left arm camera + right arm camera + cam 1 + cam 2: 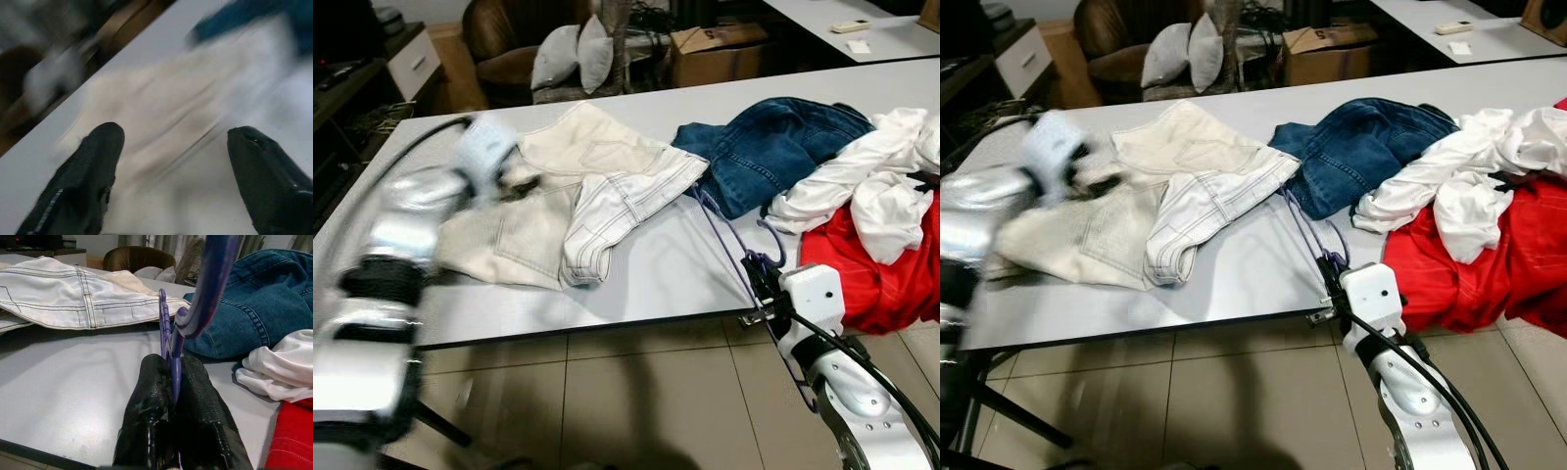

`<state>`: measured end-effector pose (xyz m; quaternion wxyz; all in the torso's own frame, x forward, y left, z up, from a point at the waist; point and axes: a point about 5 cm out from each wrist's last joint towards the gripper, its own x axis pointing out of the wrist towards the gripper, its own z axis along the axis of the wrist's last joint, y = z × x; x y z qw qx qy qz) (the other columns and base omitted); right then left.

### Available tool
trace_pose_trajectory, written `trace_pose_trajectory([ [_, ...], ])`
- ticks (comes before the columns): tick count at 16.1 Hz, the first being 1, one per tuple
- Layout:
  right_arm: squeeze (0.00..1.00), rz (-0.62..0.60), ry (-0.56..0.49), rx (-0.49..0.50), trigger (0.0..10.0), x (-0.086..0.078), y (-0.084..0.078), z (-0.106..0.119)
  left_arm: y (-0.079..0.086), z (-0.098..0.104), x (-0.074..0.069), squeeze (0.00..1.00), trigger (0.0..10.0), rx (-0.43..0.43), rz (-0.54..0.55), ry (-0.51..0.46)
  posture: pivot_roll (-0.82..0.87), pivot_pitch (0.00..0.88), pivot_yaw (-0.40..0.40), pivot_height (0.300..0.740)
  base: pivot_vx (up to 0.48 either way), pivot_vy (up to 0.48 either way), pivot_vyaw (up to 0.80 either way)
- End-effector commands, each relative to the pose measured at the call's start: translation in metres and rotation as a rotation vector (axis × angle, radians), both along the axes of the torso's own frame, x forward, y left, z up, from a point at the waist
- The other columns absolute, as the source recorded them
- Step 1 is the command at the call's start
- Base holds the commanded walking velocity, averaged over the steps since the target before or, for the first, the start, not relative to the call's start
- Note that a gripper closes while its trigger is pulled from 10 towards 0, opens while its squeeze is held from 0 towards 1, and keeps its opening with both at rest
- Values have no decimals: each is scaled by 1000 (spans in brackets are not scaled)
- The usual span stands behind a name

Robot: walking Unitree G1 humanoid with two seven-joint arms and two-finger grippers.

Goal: Hang hanger

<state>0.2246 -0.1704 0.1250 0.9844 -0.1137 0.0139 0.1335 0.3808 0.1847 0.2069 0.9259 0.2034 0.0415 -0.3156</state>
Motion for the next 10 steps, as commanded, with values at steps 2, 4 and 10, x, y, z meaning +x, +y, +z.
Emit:
trace_pose_trajectory([
  [2, 0, -38, 48, -43, 10000, 0, -7, -8, -46, -29, -7, 1000, 10000, -3, -150, 67, -145, 0, 139, 740, 0, 0, 0],
  [4, 0, -74, 47, -47, 10000, 0, -13, -8, -68, -47, -10, 1000, 10000, -20, -185, 111, -151, 0, 140, 740, 0, 0, 0],
  [10, 0, -144, 39, -81, 10000, -6, -27, -4, -97, -105, -16, 0, 10000, 252, -39, 117, -206, 0, 158, 740, 0, 0, 0],
])
